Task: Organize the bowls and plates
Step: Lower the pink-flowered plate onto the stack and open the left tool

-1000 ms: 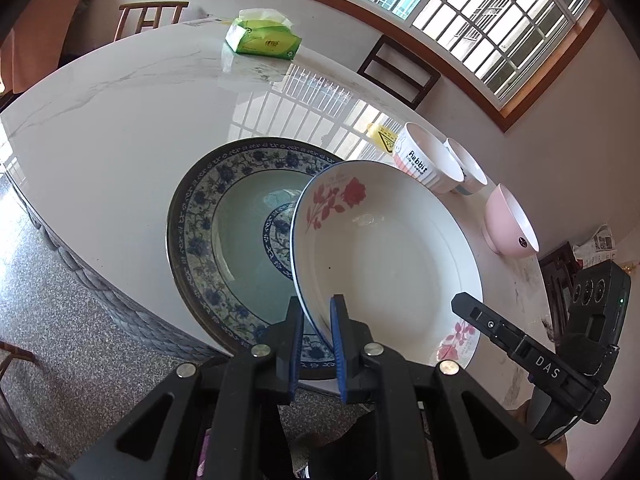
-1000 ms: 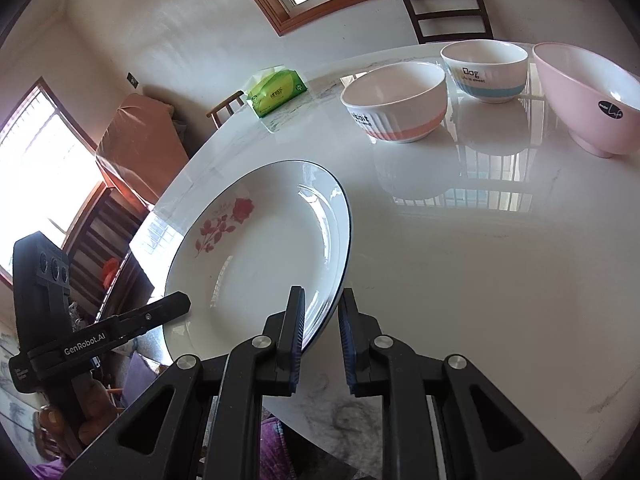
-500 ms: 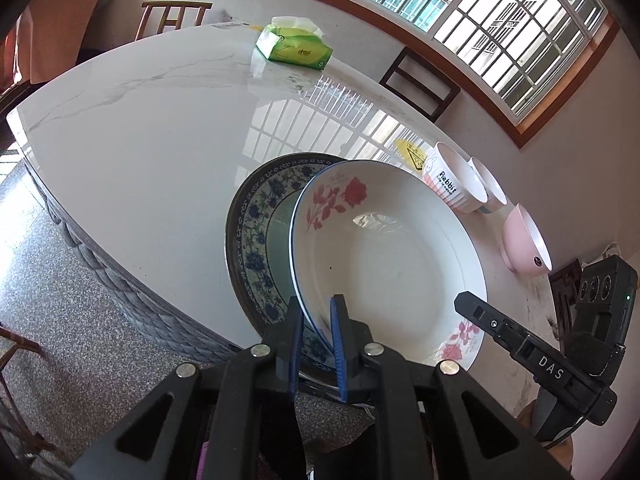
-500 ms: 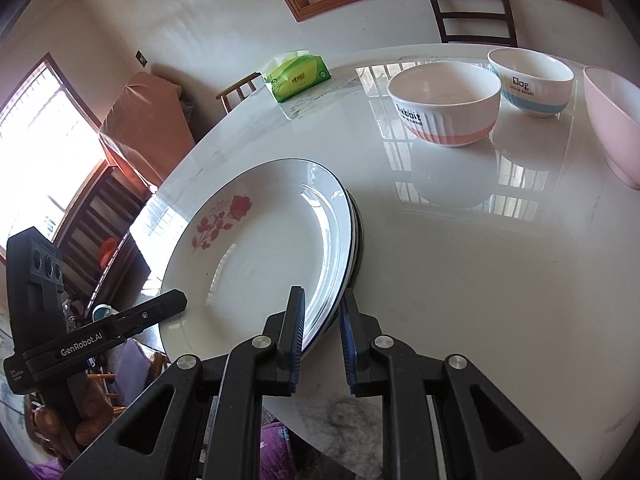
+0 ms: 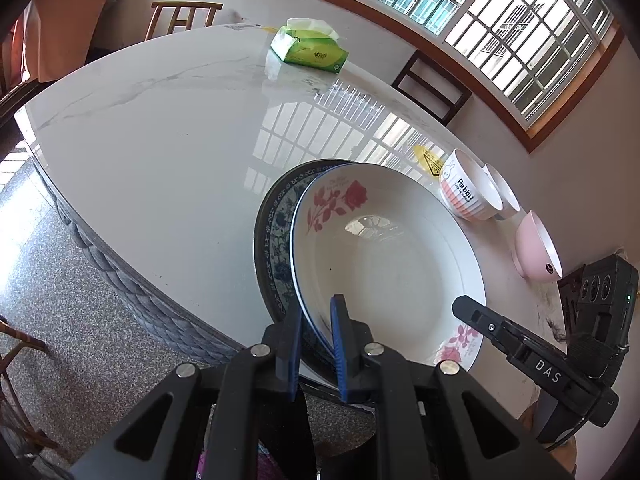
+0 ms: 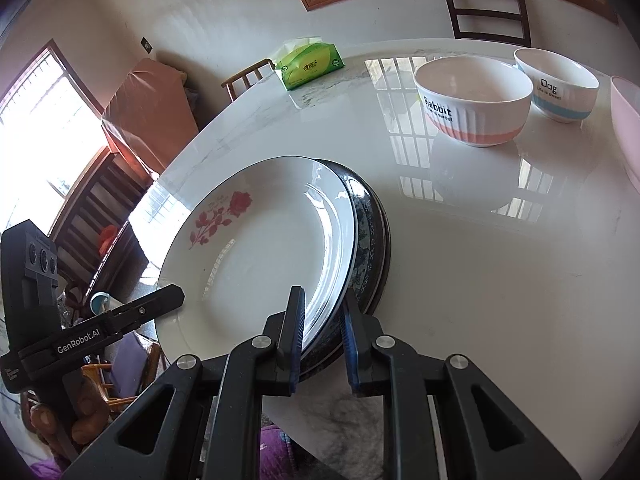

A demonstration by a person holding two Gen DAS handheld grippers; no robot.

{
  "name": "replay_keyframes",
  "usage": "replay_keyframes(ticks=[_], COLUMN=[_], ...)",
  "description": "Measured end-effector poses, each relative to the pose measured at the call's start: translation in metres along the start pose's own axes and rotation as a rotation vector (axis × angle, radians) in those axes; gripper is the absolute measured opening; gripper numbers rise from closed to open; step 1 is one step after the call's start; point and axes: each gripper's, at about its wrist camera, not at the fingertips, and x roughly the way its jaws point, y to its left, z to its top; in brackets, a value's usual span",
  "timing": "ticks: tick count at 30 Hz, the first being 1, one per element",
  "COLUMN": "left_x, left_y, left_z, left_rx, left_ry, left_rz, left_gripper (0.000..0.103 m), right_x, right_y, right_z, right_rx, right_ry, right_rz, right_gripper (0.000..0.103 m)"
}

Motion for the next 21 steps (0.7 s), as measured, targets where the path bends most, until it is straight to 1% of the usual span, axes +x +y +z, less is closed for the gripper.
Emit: replay_keyframes(ticks=[9, 12, 16, 18, 21], left_x=[0.001, 0.001, 0.001, 0.001, 0.001], left_y=[0.002, 0.001, 0.001, -0.001, -0.001], left_z=[0.003, 0.003, 0.003, 0.003, 0.003], left_rx=[0.011, 0.019, 0.029, 0.04, 0.047], left_ry=[-0.017, -0.027, -0.037, -0.042, -0.045], left_rz=[0.017, 0.022, 0.02, 0.03, 0.03], left_gripper=[0.014, 0.015, 0.02, 0.02, 0.021], right_x=[0.011, 0.012, 0.015, 0.016, 0.017], right_y=[0.005, 0.008, 0.011, 0.013, 0.015], right_z=[0.004, 0.004, 0.004, 0.003, 0.004], right_rx=[-0.012, -0.028, -0.045, -0.052, -0.065], right_ry=[0.018, 0.015, 0.01, 0.005, -0.003], right_rz=[0.002, -0.011, -0.018, -0.019, -0.037], right_gripper=[0.019, 0.019, 0.023, 0.025, 0.025])
